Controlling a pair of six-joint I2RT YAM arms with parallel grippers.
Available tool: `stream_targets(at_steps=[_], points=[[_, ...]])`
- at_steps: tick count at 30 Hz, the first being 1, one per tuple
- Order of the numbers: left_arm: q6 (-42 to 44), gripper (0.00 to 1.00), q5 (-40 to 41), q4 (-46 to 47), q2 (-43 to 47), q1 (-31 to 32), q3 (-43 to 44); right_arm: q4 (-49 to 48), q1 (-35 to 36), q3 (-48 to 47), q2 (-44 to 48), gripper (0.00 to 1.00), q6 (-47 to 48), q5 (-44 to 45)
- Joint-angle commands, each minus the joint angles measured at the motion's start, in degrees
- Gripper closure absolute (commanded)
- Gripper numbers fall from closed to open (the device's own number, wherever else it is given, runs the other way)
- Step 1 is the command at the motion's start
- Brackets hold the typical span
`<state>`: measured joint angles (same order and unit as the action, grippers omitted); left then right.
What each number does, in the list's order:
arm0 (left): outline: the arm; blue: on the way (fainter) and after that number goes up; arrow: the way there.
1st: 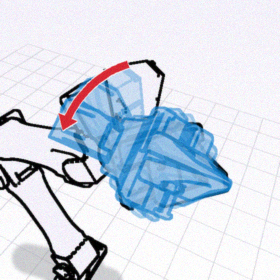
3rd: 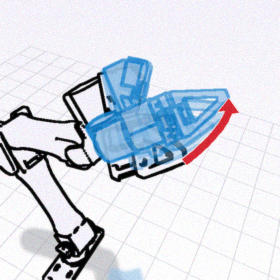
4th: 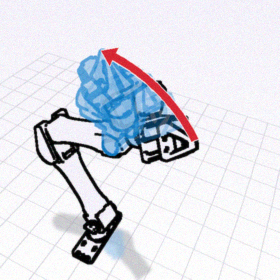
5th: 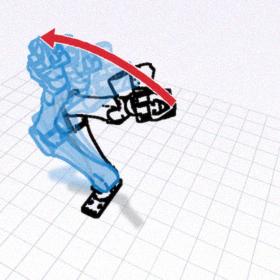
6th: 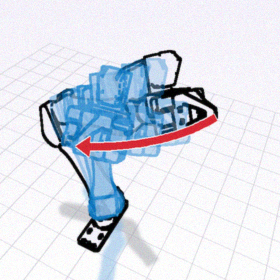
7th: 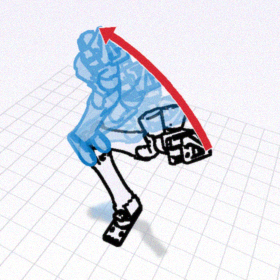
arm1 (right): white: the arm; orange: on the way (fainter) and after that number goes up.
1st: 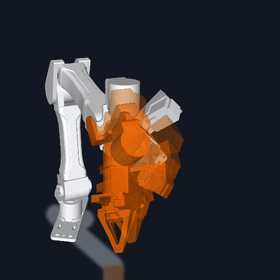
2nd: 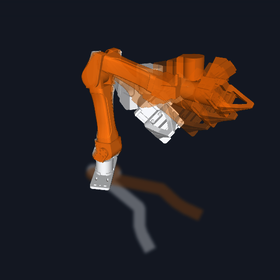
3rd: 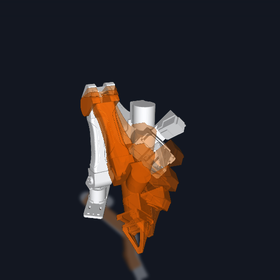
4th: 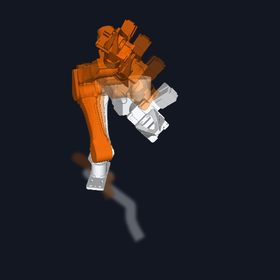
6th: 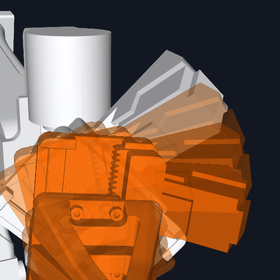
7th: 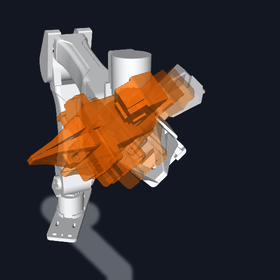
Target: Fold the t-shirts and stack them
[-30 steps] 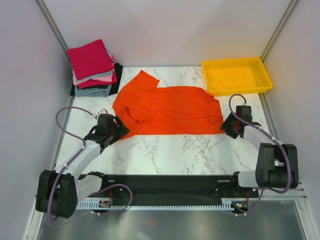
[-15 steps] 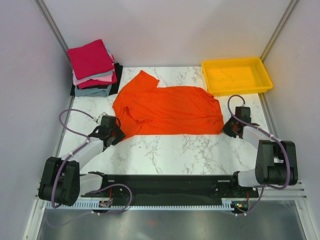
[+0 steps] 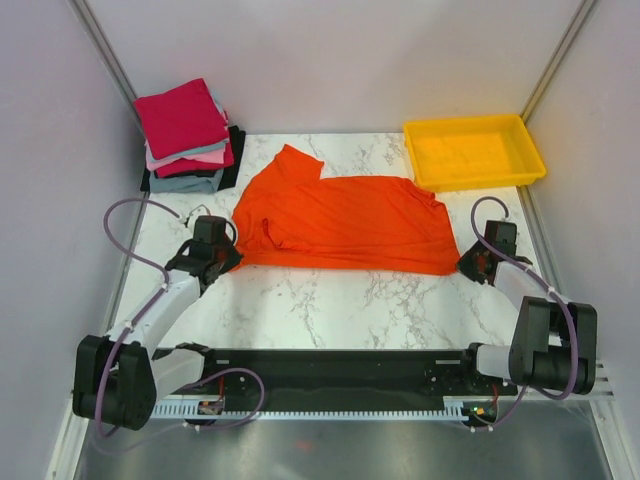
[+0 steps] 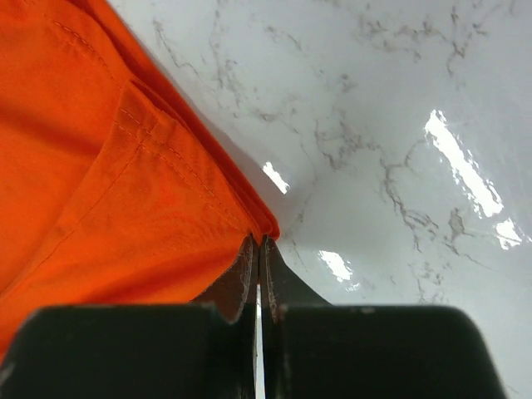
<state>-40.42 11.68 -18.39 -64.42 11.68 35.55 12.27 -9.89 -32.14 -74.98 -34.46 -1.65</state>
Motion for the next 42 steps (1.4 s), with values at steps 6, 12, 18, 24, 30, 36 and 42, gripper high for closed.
stream_targets(at_steps=[6,12,18,24,30,36,42], points=[[1.8,0.97,0.5,-5.6,2.6,-0.8,-1.7,3.9,-1.4,3.1,4.2,1.0,0.2,2.1],[0.3,0.33,-4.7,-6.7,6.0,-0.8,-6.7,6.8,-2.4,3.4,8.5,0.88,-2.3,3.7],[0.8,0.28,-6.8,-8.2,10.4,-0.8,-2.0,12.7,-2.8,-2.6,12.2,0.06,-0.4,4.5],[2.7,0.32,-9.7,-6.0,8.2,-0.3,2.4,17.1,2.0,-11.1,18.4,0.05,1.1,8.7],[2.6,0.44,-17.5,6.1,1.2,0.7,-1.5,16.4,32.7,-23.2,8.8,0.44,-3.5,15.4],[3.1,0.61,-19.0,9.8,-7.1,1.3,-2.0,9.0,54.0,-37.2,-12.9,0.76,-4.8,7.7],[2.7,0.62,-16.9,11.6,-7.3,1.2,-6.9,9.3,60.4,-51.2,-31.2,0.65,-3.3,3.4]])
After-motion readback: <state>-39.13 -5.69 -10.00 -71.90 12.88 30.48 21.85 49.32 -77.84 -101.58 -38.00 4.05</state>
